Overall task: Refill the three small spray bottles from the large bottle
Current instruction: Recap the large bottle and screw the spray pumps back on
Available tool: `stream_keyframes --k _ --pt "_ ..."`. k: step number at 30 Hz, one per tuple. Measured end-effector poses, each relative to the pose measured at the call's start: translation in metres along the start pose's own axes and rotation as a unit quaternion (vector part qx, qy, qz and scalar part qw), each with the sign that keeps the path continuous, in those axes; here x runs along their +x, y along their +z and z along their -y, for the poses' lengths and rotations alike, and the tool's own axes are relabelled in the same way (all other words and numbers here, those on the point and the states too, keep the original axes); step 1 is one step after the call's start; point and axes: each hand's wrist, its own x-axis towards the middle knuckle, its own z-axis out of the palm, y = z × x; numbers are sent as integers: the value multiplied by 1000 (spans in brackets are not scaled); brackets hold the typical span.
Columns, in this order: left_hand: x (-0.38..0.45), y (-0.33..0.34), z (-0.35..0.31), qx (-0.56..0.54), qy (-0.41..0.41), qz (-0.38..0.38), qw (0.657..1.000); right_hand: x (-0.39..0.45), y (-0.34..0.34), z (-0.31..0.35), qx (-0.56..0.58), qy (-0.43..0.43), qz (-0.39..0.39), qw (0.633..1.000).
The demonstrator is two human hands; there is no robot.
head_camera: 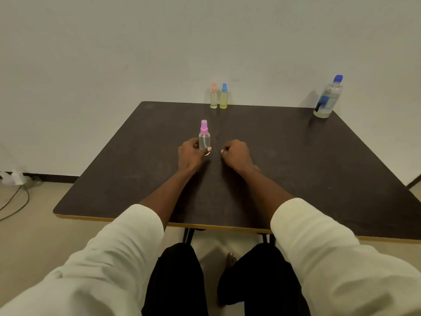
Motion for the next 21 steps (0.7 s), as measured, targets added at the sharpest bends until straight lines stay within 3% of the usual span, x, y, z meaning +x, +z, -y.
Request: stream_keyframes --k 7,11,21 --pt "71 15 7 -27 -5 -51 998 71 -3 -19 -38 -11 11 999" --pt "127 30 15 -25 -18 -52 998 114 16 -34 -49 -7 -30 998" --pt "252 77 26 2 2 -70 998 209 44 -38 -174 -51 -39 983"
